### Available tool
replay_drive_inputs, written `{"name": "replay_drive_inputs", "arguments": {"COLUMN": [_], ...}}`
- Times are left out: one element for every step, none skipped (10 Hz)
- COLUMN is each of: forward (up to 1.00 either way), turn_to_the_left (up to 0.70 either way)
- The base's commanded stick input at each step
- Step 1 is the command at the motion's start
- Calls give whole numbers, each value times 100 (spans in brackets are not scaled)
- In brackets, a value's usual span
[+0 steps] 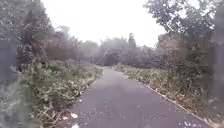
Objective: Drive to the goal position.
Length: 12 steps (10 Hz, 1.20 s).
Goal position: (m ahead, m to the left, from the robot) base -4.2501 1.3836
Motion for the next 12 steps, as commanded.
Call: {"name": "replay_drive_inputs", "arguments": {"forward": [60,60,60,60,60,60,60,60,60,60,60,60], "turn_to_the_left": [-5,-13,-4,0,0,0,0,0,0,-1,-3,-7]}}
